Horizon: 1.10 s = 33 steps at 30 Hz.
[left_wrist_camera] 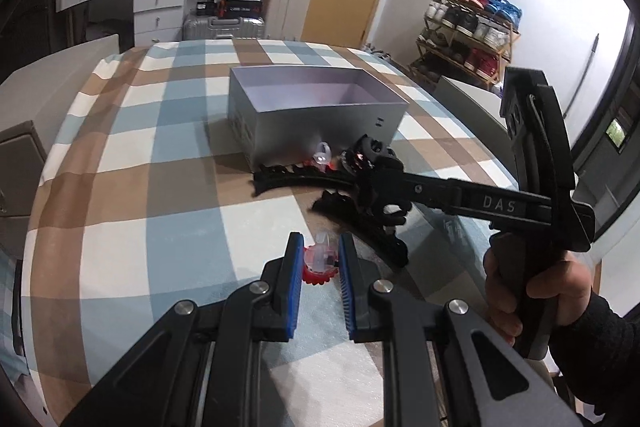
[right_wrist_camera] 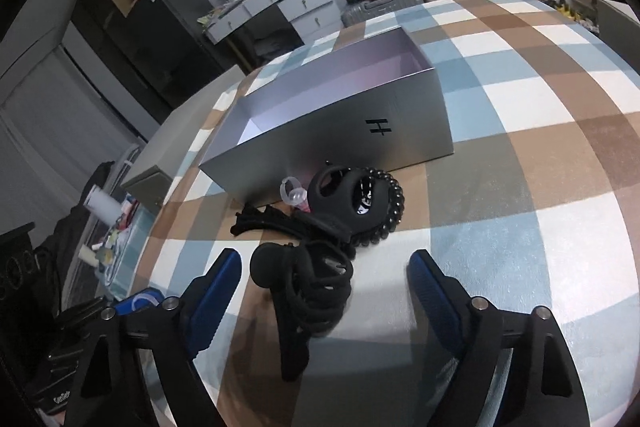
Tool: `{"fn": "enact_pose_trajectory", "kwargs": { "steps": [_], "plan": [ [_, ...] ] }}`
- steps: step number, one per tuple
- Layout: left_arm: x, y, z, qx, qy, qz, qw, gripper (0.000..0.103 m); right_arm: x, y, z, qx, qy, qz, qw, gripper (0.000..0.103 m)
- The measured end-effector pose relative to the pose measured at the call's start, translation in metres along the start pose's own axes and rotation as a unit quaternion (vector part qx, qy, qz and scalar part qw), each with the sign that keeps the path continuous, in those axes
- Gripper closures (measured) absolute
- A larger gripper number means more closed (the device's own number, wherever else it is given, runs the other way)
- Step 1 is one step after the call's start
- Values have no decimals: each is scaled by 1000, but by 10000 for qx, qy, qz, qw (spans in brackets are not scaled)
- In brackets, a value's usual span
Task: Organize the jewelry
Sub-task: 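Hold the bottle in the left gripper while the right gripper grasps the black hair clip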
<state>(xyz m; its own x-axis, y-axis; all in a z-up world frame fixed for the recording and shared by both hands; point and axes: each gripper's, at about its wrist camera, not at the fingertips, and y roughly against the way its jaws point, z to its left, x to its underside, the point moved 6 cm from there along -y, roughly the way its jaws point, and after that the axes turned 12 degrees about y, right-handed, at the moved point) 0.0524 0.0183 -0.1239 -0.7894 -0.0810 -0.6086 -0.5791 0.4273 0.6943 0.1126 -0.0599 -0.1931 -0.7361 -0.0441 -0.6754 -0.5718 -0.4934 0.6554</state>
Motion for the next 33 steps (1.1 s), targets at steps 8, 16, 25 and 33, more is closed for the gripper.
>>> {"fn": "enact_pose_trajectory", "kwargs": {
  "steps": [8, 16, 25, 33],
  "plan": [
    [-6, 3, 1, 34, 13, -38, 10000, 91, 3, 0, 12, -386, 181, -36, 9991, 53],
    [-14, 8, 8, -93, 197, -174, 9996, 91, 6, 10, 11, -295, 253, -143, 9991, 54],
    [-20, 10, 1, -166, 132, -211, 9996, 91, 13, 23, 4, -485, 152, -246, 9984, 77],
    [-26, 9, -7, -174, 86, -256, 9995, 91, 11, 32, 3, -556, 66, -420, 9975, 77]
  ]
}}
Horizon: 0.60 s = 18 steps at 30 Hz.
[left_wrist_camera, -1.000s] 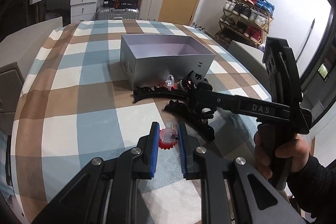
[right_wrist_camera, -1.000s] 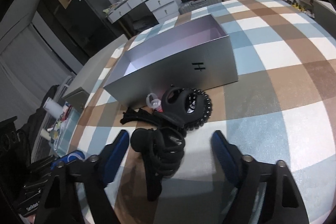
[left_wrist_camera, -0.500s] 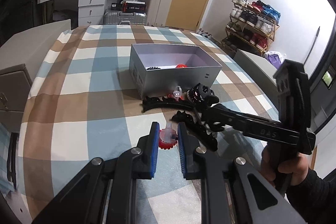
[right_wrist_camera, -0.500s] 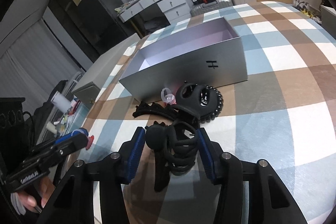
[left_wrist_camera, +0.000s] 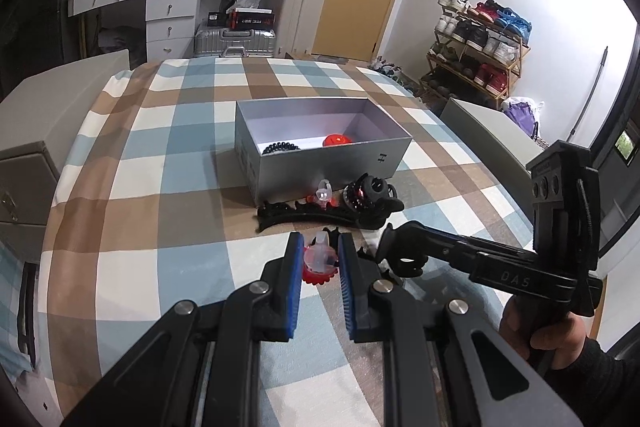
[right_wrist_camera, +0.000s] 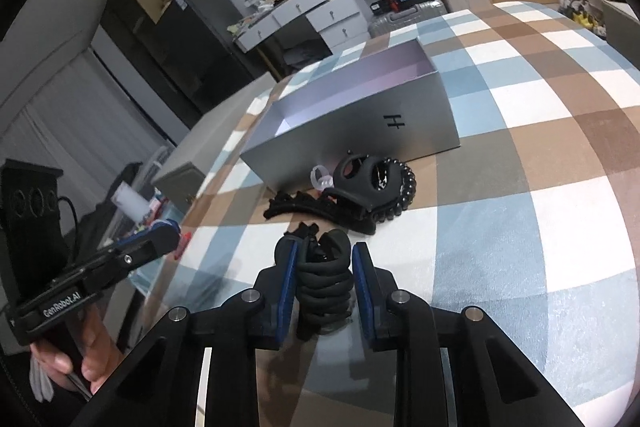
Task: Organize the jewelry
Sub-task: 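Hold the bottle in the left gripper while the right gripper grasps the black hair clip, then lower the bottle and black clip into the grey box and open both grippers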
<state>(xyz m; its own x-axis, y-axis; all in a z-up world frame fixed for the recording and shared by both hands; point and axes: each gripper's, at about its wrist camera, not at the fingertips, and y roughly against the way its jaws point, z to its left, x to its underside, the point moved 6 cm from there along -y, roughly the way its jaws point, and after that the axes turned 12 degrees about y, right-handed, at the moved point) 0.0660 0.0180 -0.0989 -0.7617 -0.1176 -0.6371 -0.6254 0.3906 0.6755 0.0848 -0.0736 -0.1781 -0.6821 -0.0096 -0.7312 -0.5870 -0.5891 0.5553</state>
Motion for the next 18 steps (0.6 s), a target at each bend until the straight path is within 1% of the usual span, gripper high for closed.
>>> {"fn": "enact_pose_trajectory", "kwargs": {
  "steps": [4, 8, 14, 18],
  "plan": [
    [-8, 0, -5, -1, -40, -44, 10000, 91, -8, 13, 1, -21, -6, -207, 9998, 77],
    [-22, 0, -14, 32, -117, -157, 9998, 91, -23, 30, 7, -2, 171, -462, 9988, 77],
    [-51, -6, -27, 113, -284, -411, 9987, 91, -60, 45, 12, 28, 466, -795, 9957, 77],
    [-66, -14, -31, 168, -283, -450, 9984, 91, -86, 46, 14, 87, 709, -925, 9931, 77]
  ]
}}
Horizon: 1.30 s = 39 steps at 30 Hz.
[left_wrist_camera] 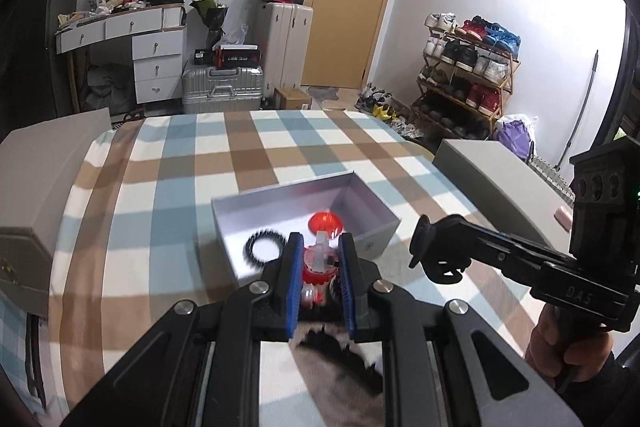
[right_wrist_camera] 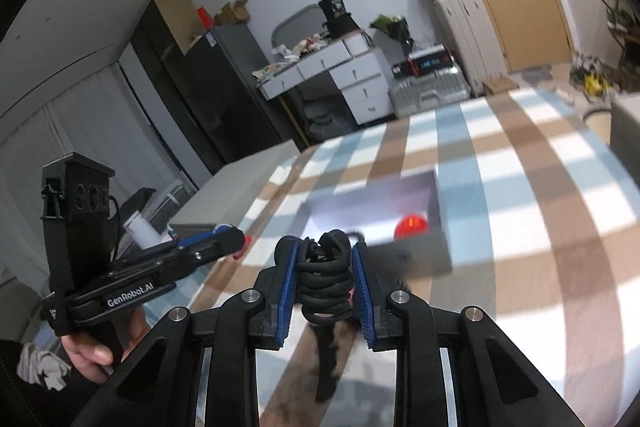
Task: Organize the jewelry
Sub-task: 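Lower the bottle and black clip into the grey box and open both grippers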
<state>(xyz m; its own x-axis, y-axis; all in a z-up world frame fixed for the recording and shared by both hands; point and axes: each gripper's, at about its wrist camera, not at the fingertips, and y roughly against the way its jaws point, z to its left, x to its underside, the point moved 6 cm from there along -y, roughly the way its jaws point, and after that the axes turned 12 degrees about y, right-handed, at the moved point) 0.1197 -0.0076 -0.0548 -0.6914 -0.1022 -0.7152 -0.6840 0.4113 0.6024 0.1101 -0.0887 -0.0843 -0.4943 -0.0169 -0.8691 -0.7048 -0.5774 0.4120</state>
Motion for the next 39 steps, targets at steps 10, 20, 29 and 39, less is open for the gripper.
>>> {"fn": "enact_pose_trajectory", "kwargs": {
  "steps": [10, 20, 29, 39],
  "plan": [
    [-22, -31, 2, -55, 196, 36, 9998, 91, -37, -39, -23, 83, 146, 120, 9998, 77],
    [-20, -66, 18, -4, 633, 367, 9973, 91, -26, -90, -45, 81, -58, 548, 9984, 77],
    [-14, -76, 22, -28, 672, 558, 9962, 91, -9, -114, -50, 39, -106, 838, 9964, 77],
    [-11, -77, 19, -90, 492, 762, 9958, 86, -9, -113, -48, 116, -90, 890, 9959, 73]
  ]
}}
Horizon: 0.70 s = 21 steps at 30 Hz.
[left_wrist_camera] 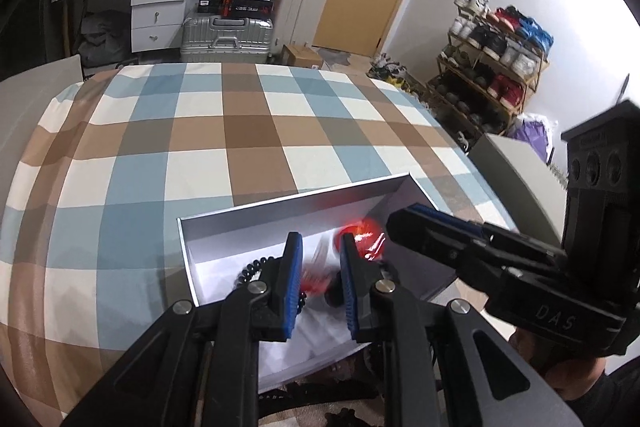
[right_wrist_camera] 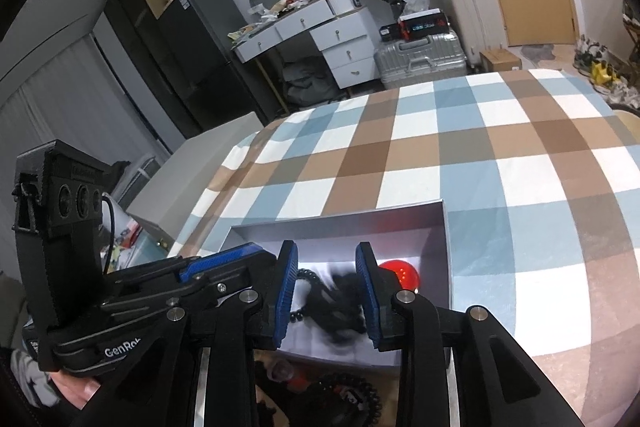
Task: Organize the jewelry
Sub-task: 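Lower the bottle and black clip into the grey box and open both grippers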
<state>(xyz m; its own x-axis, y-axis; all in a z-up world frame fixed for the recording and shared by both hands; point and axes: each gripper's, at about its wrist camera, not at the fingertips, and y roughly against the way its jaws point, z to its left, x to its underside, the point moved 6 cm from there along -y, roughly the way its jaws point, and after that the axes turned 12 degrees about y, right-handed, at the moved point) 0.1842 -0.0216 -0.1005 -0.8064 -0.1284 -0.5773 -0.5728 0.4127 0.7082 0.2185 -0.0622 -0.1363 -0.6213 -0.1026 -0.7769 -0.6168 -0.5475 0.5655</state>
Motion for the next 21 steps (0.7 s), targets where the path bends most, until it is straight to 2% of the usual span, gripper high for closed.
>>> {"fn": "enact_pose_trajectory", "kwargs": {
  "steps": [2, 4, 6, 10, 12, 21],
  "plan": [
    [1, 1, 0, -69, -58, -6, 10000, 76, -1, 4, 1, 41, -7, -35, 10000, 73],
    [1, 6, 1, -115, -54, -78, 9999, 54, -1, 11, 1, 72, -34, -95, 9999, 71],
    [0, 13, 2, -143, -18, -198, 9997, 46, -2, 22, -1, 147, -93, -225, 9996, 64],
    [0, 26, 2, -144, -9, -344, 9993, 46, -3, 43, 1, 455, 0, -421, 9981, 46],
    [1, 31, 1, -161, -46, -374, 9992, 46, -3, 54, 4, 533, 56, -541, 9971, 34],
    [12, 57, -11, -247, -111, -476, 9985, 46, 3, 99, 27, 635, 272, -1004, 9925, 14]
  ]
}}
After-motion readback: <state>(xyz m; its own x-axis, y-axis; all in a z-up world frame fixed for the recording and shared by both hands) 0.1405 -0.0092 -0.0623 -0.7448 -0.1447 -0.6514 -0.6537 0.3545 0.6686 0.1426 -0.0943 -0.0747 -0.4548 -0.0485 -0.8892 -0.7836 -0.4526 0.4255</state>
